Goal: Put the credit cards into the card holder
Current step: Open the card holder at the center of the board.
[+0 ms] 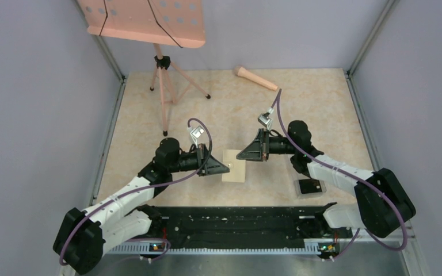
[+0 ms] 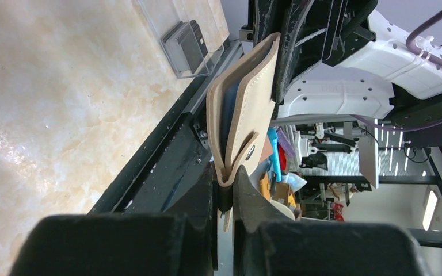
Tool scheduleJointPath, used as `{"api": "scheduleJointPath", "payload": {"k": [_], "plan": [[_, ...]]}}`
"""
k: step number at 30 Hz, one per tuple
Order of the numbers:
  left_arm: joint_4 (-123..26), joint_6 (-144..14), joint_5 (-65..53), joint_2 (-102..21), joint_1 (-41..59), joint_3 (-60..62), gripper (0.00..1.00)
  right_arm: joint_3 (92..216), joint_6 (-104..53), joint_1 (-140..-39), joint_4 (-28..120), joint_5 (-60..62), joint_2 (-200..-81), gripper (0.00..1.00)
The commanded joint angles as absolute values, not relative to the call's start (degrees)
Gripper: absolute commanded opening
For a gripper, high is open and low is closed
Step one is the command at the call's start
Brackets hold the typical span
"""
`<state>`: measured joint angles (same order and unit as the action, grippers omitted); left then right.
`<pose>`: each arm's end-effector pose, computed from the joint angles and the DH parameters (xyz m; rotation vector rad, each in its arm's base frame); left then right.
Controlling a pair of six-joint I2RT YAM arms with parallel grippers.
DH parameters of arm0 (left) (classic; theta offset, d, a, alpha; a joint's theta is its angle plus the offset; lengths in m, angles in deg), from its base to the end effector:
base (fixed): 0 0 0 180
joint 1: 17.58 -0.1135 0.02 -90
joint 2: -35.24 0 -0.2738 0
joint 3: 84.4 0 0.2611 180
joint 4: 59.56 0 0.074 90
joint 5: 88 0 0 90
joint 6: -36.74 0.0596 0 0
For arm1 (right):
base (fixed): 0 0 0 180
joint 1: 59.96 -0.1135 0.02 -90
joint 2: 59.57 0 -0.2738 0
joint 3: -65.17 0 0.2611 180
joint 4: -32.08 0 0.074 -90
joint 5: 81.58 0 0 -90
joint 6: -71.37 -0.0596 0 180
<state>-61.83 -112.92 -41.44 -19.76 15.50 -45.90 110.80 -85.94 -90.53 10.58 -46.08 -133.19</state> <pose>0.1678 -0.1582 0.2348 0.1485 2.1614 -1.7342 0.2175 0.1848 0.2414 -0.2333 2.1064 1.9475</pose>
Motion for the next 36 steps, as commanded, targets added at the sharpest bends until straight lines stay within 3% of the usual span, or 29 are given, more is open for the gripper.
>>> {"api": "scheduleJointPath", "payload": {"k": [1,3,6,7,8,15,23,30,36], "plan": [[-60.6,-110.6,-41.9,-19.5,15.7,-43.9,0.02,112.5,-88.0,-90.4,2.6,-47.7,-133.5,0.0],[-57.8,-109.1,-40.7,-19.5,15.8,-42.9,0.22,112.5,-86.9,-90.4,4.3,-47.5,-133.1,0.0],[-47.6,-105.4,-35.0,-19.1,15.8,-40.1,0.7,113.4,-82.5,-90.4,13.2,-45.4,-131.8,0.0],[-43.5,-103.8,-32.7,-19.0,16.1,-38.6,0.79,113.9,-80.3,-90.4,16.9,-44.2,-131.2,0.0],[-40.4,-102.2,-30.6,-19.0,16.6,-37.2,0.81,114.4,-78.4,-90.4,20.6,-42.7,-130.5,0.0],[-19.5,-94.9,-7.8,-21.9,24.6,-23.3,0.82,118.8,-69.1,-91.6,41.9,-31.1,-128.9,0.0],[-6.6,-93.5,11.8,-32.7,36.6,-10.7,0.8,119.7,-68.9,-92.6,48.1,-26.7,-129.3,0.0],[-2.5,-93.8,17.2,-43.7,42.3,-2.3,0.79,119.9,-69.7,-93.3,48.9,-26.0,-129.8,0.0],[-2.1,-93.5,16.6,-48.7,42.9,0.3,0.67,119.7,-70.5,-93.4,48.4,-26.6,-129.7,0.0]]}}
